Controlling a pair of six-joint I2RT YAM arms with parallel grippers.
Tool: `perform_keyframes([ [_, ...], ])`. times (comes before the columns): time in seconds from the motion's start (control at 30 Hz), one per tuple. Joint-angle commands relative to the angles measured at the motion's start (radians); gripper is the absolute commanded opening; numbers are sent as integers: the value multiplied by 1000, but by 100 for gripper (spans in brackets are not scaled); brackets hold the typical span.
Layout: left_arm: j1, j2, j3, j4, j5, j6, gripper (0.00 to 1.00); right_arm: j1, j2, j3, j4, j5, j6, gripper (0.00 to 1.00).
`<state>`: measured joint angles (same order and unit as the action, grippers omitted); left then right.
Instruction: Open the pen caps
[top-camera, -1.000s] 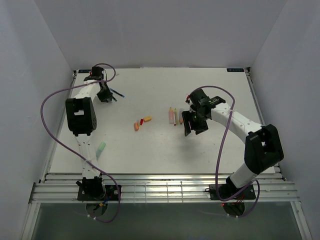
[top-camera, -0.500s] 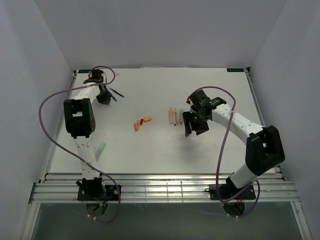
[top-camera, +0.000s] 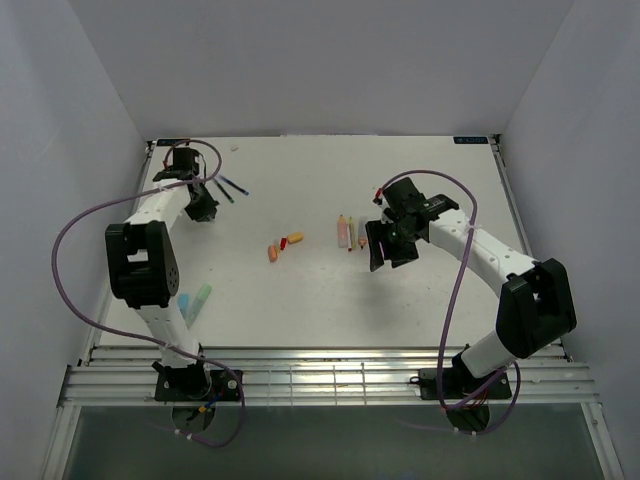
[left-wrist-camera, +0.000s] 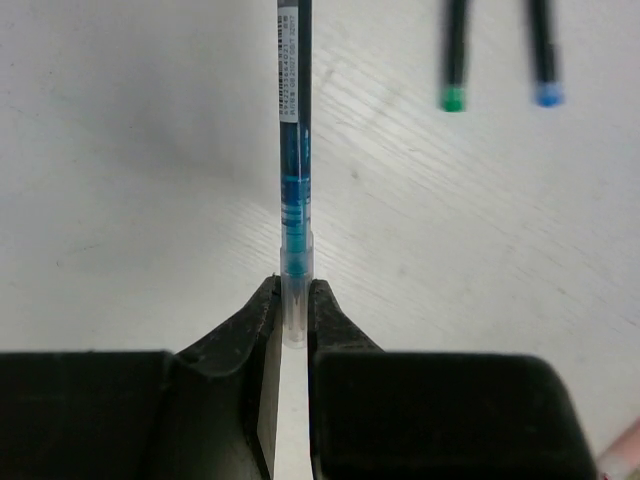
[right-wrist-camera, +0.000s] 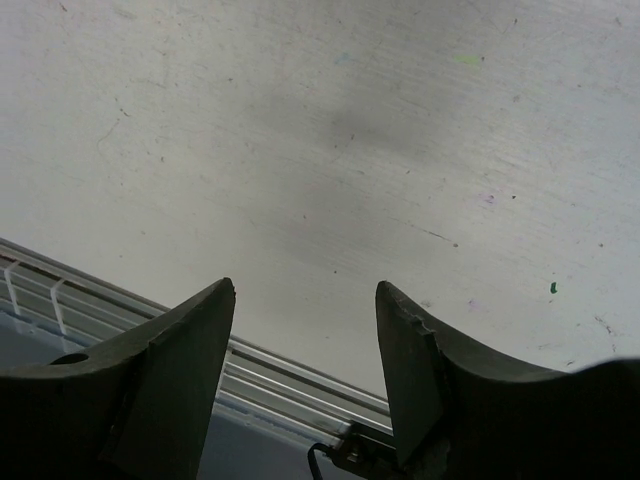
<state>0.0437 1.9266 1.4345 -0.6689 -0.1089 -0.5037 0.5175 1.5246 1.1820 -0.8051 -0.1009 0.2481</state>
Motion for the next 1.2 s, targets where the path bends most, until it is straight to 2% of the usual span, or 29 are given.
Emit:
perform_keyframes([
  [0.0, -85, -195, -19, 5, 106, -45, 0, -4, -21, 44, 9, -65, -21, 64],
  [0.07, -131, -277, -46, 2, 199, -55, 0, -2, -14, 70, 15, -111, -21, 64],
  [0.13, -205, -337, -117, 17, 270, -79, 0, -4, 2, 99, 29, -219, -17, 65],
  [0.3, -294, -547, -386, 245, 684, -137, 0, -2, 8, 143, 135, -491, 78, 66],
  [0.5, -327, -724, -516, 348, 851, -179, 0, -2, -18, 160, 340, -644, 232, 66],
  [0.63, -340, -785, -559, 385, 902, -217, 0, -4, -30, 85, 499, -718, 361, 66],
  [0.73, -355, -793, -579, 407, 914, -239, 0, 6, -30, 68, 558, -723, 408, 66],
  [1.17, -375, -784, -565, 437, 942, -254, 0, 58, 42, 102, 659, -717, 517, 64],
])
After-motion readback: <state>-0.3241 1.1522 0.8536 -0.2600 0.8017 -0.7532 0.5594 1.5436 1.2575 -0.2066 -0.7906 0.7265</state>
